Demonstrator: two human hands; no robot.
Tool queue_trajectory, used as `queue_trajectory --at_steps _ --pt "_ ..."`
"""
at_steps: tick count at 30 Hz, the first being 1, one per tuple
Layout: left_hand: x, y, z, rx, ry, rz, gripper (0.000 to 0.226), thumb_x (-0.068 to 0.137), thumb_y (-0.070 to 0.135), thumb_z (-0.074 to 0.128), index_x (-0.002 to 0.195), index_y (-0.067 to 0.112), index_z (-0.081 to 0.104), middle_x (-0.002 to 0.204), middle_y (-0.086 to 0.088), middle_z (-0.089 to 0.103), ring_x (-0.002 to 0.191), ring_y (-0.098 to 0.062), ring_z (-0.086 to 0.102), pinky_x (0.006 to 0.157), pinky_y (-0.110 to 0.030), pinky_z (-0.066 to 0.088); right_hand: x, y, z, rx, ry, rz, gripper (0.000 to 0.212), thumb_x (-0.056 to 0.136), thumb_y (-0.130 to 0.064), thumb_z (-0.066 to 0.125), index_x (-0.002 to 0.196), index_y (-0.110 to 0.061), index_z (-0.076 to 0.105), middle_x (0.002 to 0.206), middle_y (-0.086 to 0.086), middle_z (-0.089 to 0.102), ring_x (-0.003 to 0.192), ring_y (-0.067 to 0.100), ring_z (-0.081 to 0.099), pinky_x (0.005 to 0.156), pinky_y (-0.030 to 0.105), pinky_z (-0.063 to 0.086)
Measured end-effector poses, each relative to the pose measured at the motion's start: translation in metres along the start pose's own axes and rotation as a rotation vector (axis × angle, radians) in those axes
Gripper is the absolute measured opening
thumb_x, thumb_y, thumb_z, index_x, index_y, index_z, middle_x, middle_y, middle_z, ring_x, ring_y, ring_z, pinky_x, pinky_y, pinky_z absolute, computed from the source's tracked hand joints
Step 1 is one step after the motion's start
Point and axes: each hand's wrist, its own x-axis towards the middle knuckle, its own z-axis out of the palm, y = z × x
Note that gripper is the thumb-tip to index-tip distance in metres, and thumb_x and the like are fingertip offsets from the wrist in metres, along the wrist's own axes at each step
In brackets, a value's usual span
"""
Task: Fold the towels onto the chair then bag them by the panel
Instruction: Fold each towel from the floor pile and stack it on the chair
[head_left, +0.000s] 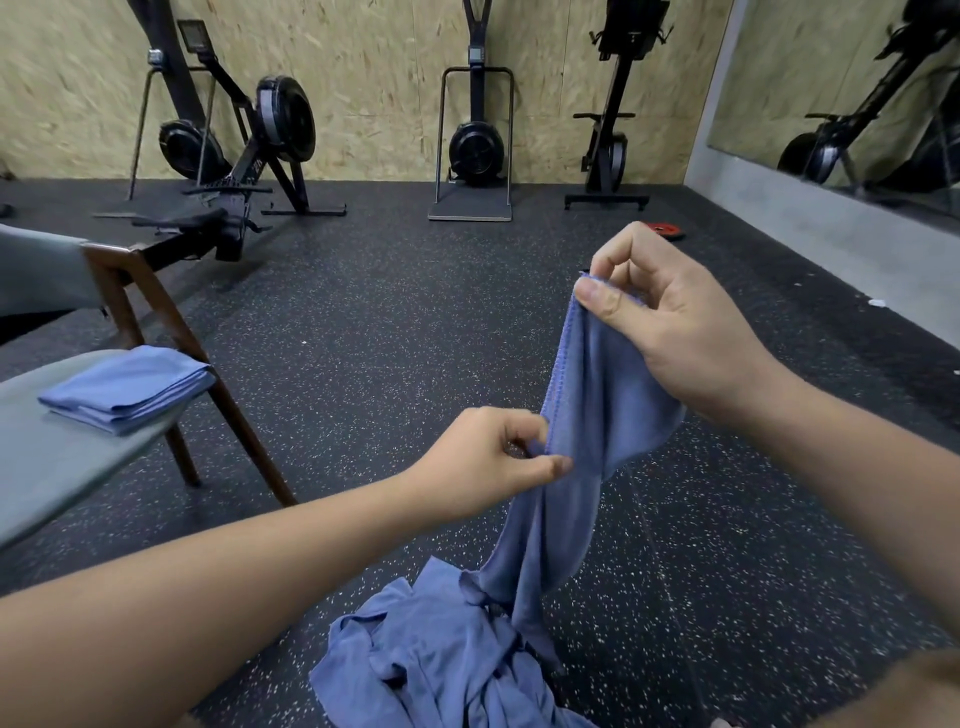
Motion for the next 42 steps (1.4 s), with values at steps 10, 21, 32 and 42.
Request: queue_trajectory --at_steps 10,21,32,42 --pt "0.001 -0.052 -0.042 0.183 0.043 -0.245 0.029 0.100 0.036 0.075 0.080 0.015 0.070 0.058 0.012 0.052 0.053 -0.004 0.041 0.053 -0.026 0.035 0.006 0.019 -0.028 -0.119 0.152 0.060 0.021 0.108 -0.037 0.063 0.099 -0.021 0.054 0.069 0.006 0.044 0.067 0.014 0.038 0.068 0.038 0.035" --pt "0.002 -0.029 -0.089 0.258 0.161 -0.100 0.015 0.098 0.034 0.078 0.083 0.030 0.077 0.056 0.023 0.058 0.053 0.003 0.048 0.054 -0.014 0.034 0.002 0.032 -0.012 -0.089 0.043 0.113 0.018 0.099 -0.031 0.076 0.101 -0.022 0.062 0.064 -0.001 0.060 0.064 0.008 0.050 0.067 0.032 0.040" --pt "-0.005 0.016 -0.077 0.315 0.019 0.161 0.010 0.099 0.032 0.078 0.093 0.025 0.081 0.066 0.006 0.064 0.059 -0.003 0.044 0.055 -0.020 0.035 -0.017 0.017 0.045 -0.199 -0.484 0.205 0.031 0.085 -0.050 0.087 0.109 -0.035 0.073 0.059 -0.008 0.046 0.059 0.006 0.037 0.057 0.029 0.029" --pt "-0.011 0.007 -0.068 0.297 -0.067 0.122 0.014 0.092 0.030 0.085 0.083 0.025 0.076 0.070 0.018 0.065 0.065 0.005 0.056 0.063 -0.008 0.035 -0.014 0.010 0.034 -0.148 -0.546 0.159 0.009 0.095 -0.017 0.073 0.087 -0.022 0.072 0.070 0.007 0.066 0.065 0.007 0.043 0.064 0.034 0.037"
